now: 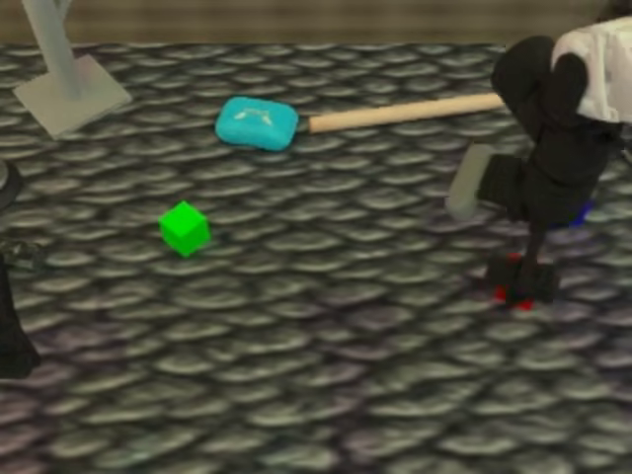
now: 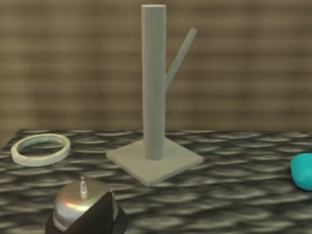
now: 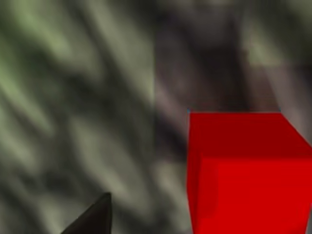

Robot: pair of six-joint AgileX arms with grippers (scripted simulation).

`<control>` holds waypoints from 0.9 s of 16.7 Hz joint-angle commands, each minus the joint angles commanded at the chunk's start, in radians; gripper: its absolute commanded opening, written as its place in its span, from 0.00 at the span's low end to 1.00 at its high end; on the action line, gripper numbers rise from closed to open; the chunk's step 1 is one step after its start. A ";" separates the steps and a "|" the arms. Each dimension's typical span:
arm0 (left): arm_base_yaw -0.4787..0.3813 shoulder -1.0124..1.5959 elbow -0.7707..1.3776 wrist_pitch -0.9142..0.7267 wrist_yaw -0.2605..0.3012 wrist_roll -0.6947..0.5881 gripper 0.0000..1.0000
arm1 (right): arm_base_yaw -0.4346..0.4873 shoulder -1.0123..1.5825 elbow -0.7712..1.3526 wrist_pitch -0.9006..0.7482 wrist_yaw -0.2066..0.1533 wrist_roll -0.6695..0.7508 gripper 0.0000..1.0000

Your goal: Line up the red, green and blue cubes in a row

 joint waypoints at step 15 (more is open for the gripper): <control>0.000 0.000 0.000 0.000 0.000 0.000 1.00 | 0.003 0.086 -0.104 0.191 0.001 0.003 0.55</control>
